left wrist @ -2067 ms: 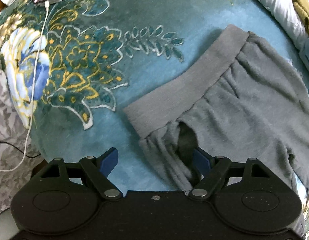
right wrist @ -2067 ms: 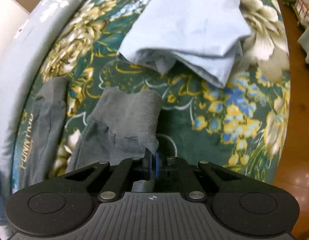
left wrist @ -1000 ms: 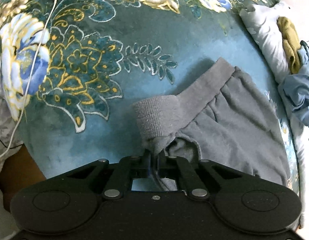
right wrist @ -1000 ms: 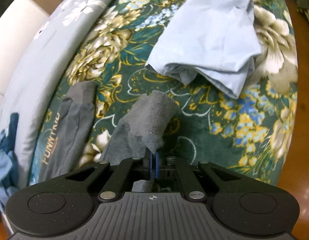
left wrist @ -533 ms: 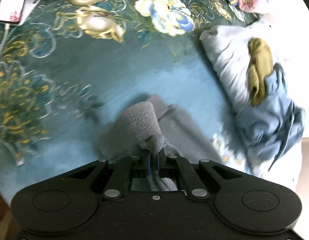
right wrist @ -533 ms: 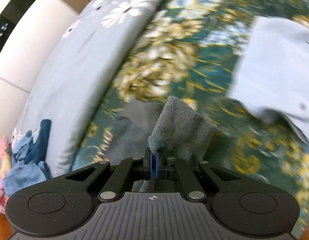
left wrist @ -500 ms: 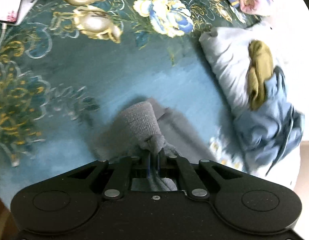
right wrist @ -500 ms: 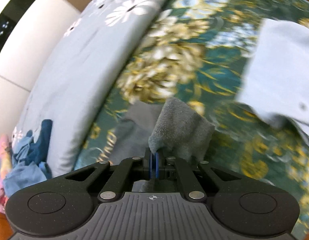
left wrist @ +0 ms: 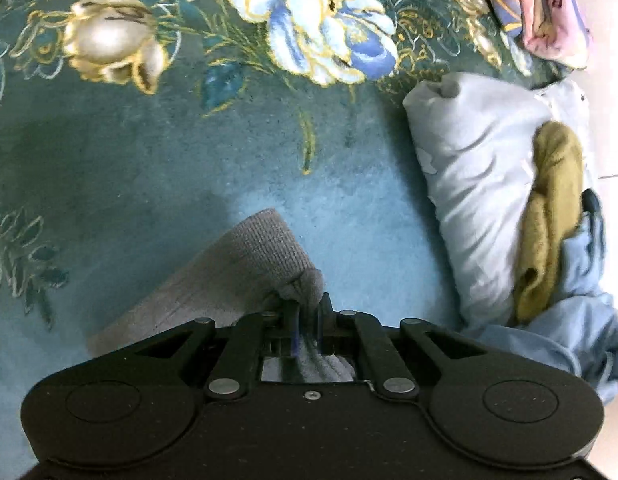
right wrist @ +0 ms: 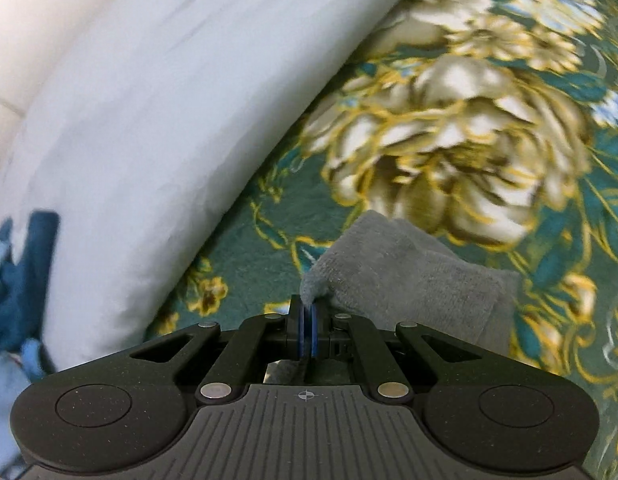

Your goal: Fold clothes

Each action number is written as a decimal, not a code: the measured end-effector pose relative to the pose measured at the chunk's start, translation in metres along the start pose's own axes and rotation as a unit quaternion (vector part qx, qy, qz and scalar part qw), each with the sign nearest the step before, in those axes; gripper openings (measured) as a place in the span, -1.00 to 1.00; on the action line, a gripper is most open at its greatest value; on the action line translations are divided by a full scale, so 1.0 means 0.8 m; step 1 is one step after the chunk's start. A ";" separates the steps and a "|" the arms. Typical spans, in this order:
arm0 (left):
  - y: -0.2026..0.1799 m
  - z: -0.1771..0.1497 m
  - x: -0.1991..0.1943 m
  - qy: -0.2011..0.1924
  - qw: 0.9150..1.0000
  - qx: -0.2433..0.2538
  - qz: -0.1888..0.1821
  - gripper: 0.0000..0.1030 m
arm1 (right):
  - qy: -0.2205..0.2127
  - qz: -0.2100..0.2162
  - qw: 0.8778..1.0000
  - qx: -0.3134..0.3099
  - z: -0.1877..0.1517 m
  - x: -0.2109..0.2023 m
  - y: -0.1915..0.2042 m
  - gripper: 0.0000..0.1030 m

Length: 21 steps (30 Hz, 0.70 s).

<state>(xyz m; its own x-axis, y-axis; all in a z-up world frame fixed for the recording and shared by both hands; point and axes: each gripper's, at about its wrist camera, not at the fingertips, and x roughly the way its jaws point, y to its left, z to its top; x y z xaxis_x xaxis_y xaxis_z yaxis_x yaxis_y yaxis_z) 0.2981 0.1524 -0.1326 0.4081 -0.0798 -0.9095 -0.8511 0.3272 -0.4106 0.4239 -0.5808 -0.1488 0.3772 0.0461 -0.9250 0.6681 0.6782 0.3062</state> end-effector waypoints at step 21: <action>0.122 -0.098 -0.060 -0.041 0.995 0.031 0.083 0.53 | -0.034 0.054 0.997 0.048 -0.068 -0.058 -0.115 0.13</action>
<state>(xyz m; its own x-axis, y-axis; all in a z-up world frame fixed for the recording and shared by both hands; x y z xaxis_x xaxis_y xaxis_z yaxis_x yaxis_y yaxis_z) 0.1697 0.1139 -0.1343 0.2913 0.0564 -0.9550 -0.8880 0.3872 -0.2480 0.3100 -0.6052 -0.1466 0.4896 0.0629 -0.8697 0.6790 0.5982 0.4256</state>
